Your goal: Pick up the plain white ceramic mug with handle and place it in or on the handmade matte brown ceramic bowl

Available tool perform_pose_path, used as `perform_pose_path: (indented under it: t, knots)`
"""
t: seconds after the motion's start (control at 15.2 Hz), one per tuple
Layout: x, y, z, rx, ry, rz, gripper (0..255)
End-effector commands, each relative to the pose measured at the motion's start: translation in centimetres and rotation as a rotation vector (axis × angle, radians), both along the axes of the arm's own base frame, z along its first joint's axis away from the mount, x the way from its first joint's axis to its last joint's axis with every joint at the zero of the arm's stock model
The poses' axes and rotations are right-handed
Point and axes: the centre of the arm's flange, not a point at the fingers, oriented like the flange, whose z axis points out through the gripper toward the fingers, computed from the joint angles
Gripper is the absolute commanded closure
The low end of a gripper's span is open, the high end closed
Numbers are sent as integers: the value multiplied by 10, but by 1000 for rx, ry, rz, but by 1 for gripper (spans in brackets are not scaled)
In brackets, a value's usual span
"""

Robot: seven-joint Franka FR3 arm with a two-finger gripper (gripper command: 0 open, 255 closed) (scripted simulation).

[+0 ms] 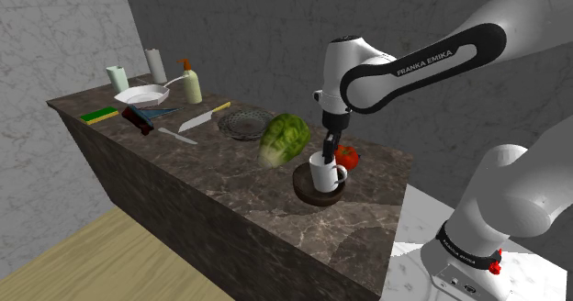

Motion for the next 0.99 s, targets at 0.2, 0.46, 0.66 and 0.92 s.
perform_pose_path:
  t: [0.2,0.46,0.66,0.92]
  knots:
    - [0,0,13,0,0,0,0]
    - [2,1,50,0,0,0,0]
    - [2,1,50,0,0,0,0]
    - [2,1,50,0,0,0,0]
